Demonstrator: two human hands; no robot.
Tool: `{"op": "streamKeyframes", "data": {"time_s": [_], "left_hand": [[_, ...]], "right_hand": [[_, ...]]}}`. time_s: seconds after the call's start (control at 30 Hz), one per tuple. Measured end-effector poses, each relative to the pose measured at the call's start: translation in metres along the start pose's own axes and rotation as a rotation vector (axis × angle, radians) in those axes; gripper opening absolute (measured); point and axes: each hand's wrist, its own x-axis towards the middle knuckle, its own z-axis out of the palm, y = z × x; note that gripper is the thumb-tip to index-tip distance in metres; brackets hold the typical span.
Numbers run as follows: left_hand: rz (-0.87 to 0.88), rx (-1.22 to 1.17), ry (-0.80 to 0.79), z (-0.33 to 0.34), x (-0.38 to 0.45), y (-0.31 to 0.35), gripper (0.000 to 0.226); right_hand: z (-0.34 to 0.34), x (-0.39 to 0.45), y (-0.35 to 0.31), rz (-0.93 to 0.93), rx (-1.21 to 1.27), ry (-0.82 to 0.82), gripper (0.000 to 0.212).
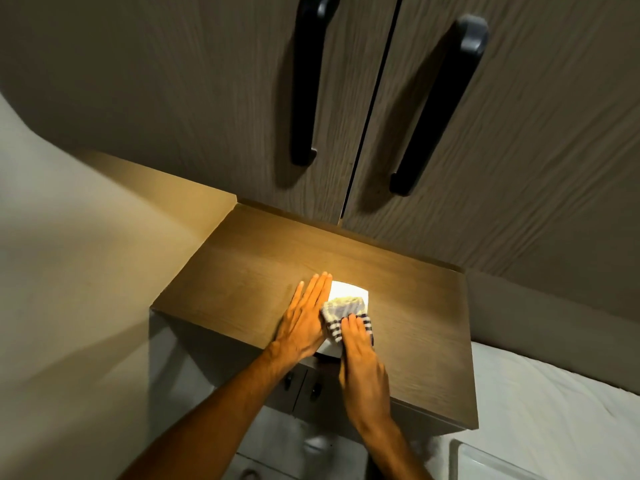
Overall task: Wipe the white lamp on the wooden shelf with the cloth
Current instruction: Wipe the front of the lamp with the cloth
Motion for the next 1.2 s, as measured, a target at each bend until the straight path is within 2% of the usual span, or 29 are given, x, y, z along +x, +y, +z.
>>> {"op": "streamKeyframes", "data": {"time_s": [0.1, 0.23, 0.3, 0.4, 0.5, 0.57, 0.63, 0.7, 0.8, 0.87, 0.97, 1.03, 1.1, 1.2], "left_hand": [[0.006, -0.043, -0.01, -0.004, 0.0, 0.002, 0.08], [0.006, 0.033, 0.015, -0.007, 0.0, 0.008, 0.058], [-0.027, 0.031, 0.06, -0.009, -0.001, 0.012, 0.056], [-0.02, 0.083, 0.055, -0.007, -0.003, 0.009, 0.058], [-0.01, 0.045, -0.025, -0.007, -0.003, 0.005, 0.072], [-0.01, -0.034, -0.051, -0.009, -0.002, 0.004, 0.084], [-0.014, -0.06, -0.041, -0.01, -0.001, 0.007, 0.076], [0.003, 0.035, -0.002, -0.009, -0.001, 0.008, 0.062], [-0.04, 0.042, 0.046, -0.01, -0.004, 0.014, 0.061], [-0.05, 0.043, 0.042, -0.009, -0.004, 0.014, 0.062], [-0.034, 0.1, -0.009, -0.009, -0.004, 0.01, 0.065], [-0.019, 0.048, -0.057, -0.01, -0.004, 0.009, 0.078], [-0.014, -0.002, -0.066, -0.011, -0.003, 0.008, 0.084], [-0.008, -0.006, -0.032, -0.011, -0.001, 0.008, 0.068]], "right_hand": [[-0.003, 0.013, -0.003, -0.023, 0.052, -0.035, 0.066], [-0.016, 0.064, 0.0, 0.031, 0.06, -0.044, 0.047], [-0.016, 0.072, 0.002, 0.103, 0.071, -0.015, 0.044], [-0.008, 0.047, 0.0, 0.151, 0.142, 0.057, 0.054], [0.006, 0.011, -0.003, 0.066, 0.053, 0.059, 0.067], [0.007, 0.007, -0.004, 0.01, 0.028, 0.029, 0.067], [-0.002, 0.027, -0.004, -0.012, 0.103, -0.001, 0.055], [-0.013, 0.052, -0.004, 0.005, 0.122, -0.008, 0.04], [-0.025, 0.073, 0.001, 0.189, 0.108, 0.021, 0.022], [-0.022, 0.063, 0.003, 0.231, 0.145, 0.04, 0.032], [-0.007, 0.024, 0.0, 0.088, 0.071, 0.037, 0.061], [0.0, 0.002, -0.005, 0.013, -0.003, 0.025, 0.072], [-0.003, 0.005, -0.008, -0.02, 0.004, -0.003, 0.071], [-0.014, 0.041, -0.008, 0.003, 0.14, -0.037, 0.051]]}}
